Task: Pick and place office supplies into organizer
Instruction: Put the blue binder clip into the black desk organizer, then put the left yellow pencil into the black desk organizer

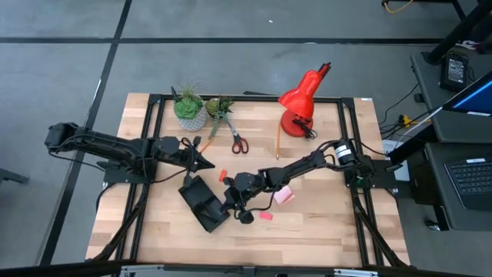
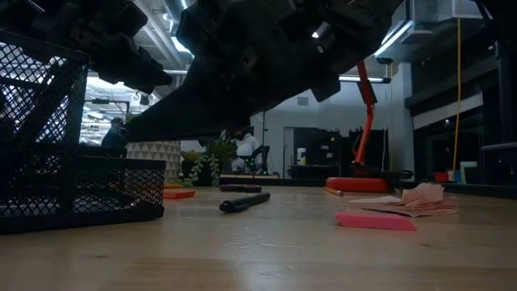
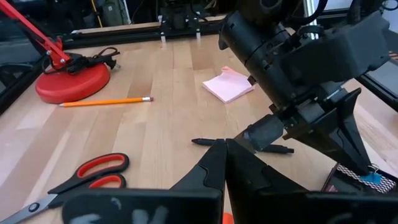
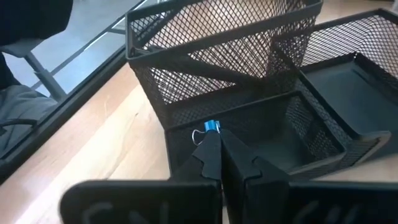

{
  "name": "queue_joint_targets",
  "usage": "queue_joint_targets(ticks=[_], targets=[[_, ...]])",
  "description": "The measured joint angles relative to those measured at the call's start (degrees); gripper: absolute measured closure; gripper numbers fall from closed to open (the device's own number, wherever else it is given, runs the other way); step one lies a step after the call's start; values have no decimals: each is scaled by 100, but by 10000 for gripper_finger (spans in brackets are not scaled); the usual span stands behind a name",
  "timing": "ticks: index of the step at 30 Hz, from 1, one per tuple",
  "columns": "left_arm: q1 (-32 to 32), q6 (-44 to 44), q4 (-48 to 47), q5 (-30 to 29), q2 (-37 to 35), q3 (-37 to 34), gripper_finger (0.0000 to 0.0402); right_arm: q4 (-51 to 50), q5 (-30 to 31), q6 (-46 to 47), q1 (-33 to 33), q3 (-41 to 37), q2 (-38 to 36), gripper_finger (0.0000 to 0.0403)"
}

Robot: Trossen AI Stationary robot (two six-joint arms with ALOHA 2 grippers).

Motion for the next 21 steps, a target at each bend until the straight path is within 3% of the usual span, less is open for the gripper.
queue_joint_targets(ticks=[11, 21], targets=[[0, -2, 0, 0, 0, 0, 399, -63, 0, -36, -4, 0, -2, 392], [0, -13, 0, 0, 2, 2, 400, -44, 2, -282, -23, 0, -4, 321]])
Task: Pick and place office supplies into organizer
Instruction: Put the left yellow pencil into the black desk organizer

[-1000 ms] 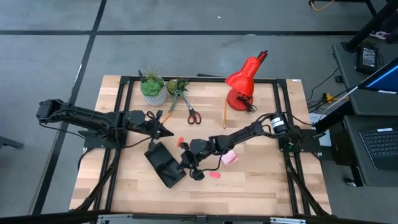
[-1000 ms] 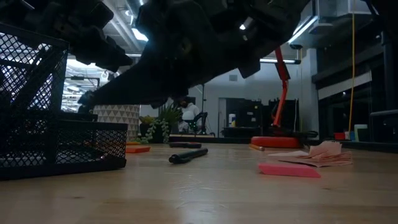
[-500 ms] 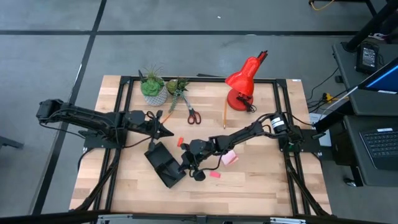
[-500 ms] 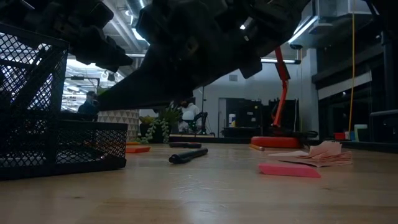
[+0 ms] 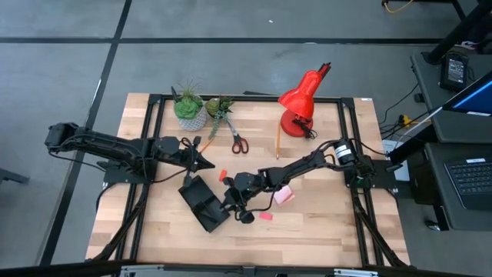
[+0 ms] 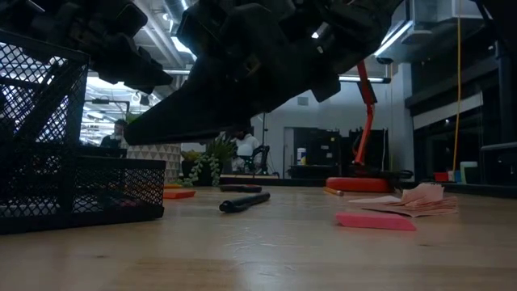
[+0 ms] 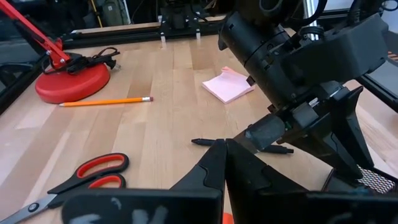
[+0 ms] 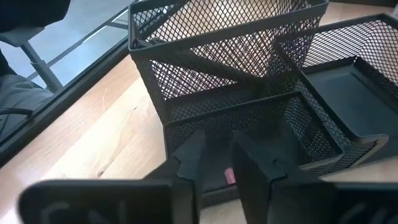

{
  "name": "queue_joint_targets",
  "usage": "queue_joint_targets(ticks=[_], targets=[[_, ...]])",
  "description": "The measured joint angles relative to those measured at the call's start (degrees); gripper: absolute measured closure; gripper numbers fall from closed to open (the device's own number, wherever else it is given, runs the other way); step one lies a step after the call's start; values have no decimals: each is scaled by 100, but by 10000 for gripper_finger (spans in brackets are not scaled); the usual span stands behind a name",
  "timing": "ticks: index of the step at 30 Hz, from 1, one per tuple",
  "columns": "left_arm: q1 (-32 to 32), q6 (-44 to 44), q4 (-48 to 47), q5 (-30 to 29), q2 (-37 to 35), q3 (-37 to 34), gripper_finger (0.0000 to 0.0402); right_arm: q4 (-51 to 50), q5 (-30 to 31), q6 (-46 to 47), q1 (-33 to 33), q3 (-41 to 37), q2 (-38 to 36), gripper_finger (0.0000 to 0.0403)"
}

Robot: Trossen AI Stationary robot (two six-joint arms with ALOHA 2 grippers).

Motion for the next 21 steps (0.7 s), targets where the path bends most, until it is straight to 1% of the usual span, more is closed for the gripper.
queue_joint_targets(ticks=[3, 6, 8, 11, 13, 15, 16, 18, 21], targets=[[0, -2, 0, 0, 0, 0, 400, -90, -2, 2, -51, -4, -51, 306], [0, -2, 2, -2, 0, 0, 399, -441, 3, -60, -161, -11, -343, 309], [0, -27, 6, -12, 0, 0, 399, -827, 4, -279, -231, -7, -630, 326], [0, -167, 33, -78, 2, 2, 400, -1346, 43, -616, -297, -4, -1050, 367], [0, -223, 39, -256, 2, 2, 399, -1771, 289, -782, -301, -7, -1357, 393], [1, -304, 44, -441, 2, 2, 399, -2072, 652, -907, -299, 1, -1606, 396], [1, -407, 60, -539, 2, 2, 399, -2318, 737, -913, -299, -4, -1724, 397], [0, -578, 91, -693, 2, 4, 400, -2605, 777, -934, -317, -4, -1934, 400], [0, -592, 87, -906, 2, 4, 400, -3020, 771, -1126, -420, -12, -2272, 400]])
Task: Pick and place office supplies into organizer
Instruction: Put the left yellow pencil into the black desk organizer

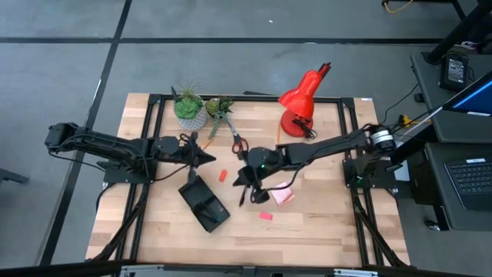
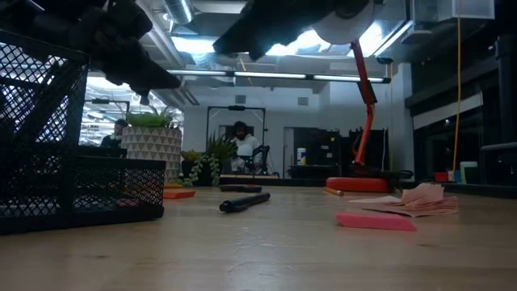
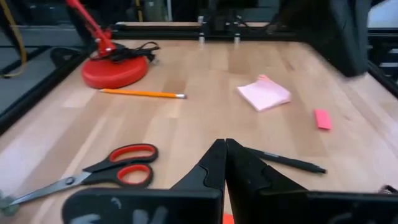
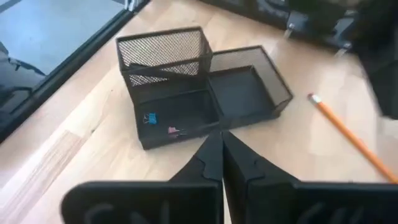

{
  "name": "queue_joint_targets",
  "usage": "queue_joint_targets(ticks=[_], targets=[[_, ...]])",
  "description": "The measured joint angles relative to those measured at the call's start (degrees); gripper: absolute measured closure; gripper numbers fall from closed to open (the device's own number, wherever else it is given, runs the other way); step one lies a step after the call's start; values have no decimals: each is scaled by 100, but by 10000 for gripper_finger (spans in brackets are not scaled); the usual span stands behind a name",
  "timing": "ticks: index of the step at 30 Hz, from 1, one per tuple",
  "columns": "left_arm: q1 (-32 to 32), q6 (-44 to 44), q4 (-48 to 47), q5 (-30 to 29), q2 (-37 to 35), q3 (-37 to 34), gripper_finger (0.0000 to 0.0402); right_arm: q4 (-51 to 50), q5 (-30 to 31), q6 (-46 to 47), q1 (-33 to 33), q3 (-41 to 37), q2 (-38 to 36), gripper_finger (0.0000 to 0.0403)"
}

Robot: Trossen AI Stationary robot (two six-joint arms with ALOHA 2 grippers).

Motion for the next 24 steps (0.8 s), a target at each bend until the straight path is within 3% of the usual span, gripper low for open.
queue_joint_targets(ticks=[6, 12, 16, 24], targets=[[11, 5, -5, -306, 0, 2, 400, 534, 14, 94, -662, -934, -530, 401], [11, 41, -197, -531, 0, 16, 399, 2286, -15, 393, -1292, -2406, -952, 402], [13, -270, -1297, -1040, 166, 440, 400, 3130, -15, 553, -1531, -3057, -1166, 402], [171, -1182, -3223, -1380, 1200, 1709, 400, 3987, -19, 994, -1722, -3947, -1411, 402]])
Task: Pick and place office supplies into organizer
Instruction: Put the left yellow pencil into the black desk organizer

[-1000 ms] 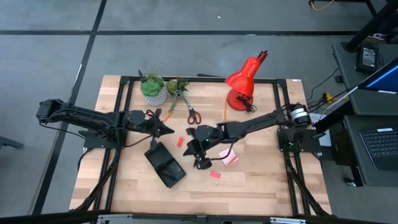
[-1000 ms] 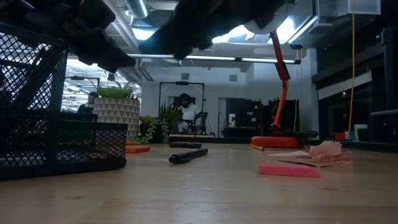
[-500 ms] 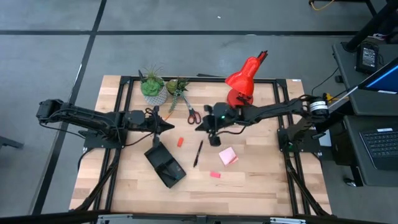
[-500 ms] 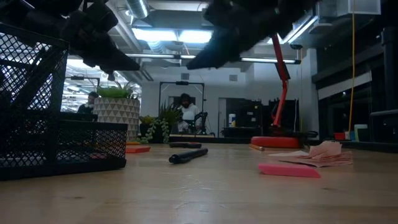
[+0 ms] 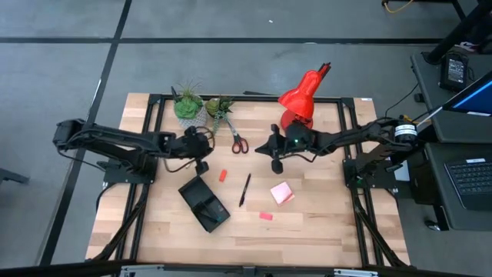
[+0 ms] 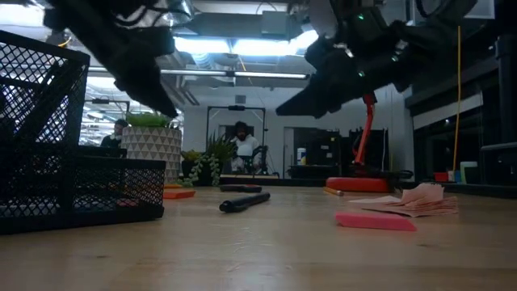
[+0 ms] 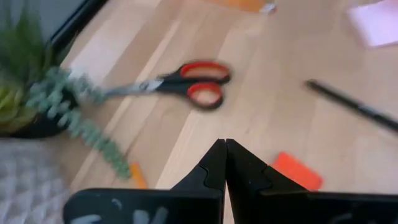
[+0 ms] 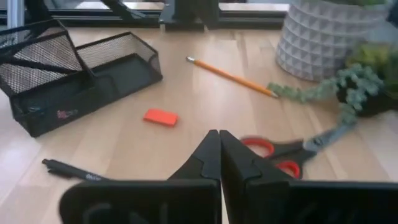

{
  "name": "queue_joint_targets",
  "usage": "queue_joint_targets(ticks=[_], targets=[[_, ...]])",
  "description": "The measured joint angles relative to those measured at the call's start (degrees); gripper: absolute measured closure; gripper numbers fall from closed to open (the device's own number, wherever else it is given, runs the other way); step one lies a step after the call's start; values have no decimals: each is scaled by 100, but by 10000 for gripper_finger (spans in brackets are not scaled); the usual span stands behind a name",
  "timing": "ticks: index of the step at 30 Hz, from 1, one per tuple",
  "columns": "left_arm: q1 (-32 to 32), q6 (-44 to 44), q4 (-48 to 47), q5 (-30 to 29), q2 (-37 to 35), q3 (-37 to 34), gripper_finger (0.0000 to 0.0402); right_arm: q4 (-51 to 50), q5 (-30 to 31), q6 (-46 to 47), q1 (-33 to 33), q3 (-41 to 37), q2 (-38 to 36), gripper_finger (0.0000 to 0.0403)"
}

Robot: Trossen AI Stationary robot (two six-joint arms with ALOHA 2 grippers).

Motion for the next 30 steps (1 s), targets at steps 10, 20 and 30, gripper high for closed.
queue_joint_targets(ticks=[10, 20, 30], targets=[[190, -432, -724, 43, 898, 731, 400, 1932, -488, 111, -182, -1218, -226, 402], [429, -1255, -1692, 92, 1113, 1078, 396, 2713, -498, 889, -5, -1955, -222, 402], [615, -1961, -1991, 192, 1113, 1078, 323, 2683, -513, 809, 145, -1957, -224, 396]])
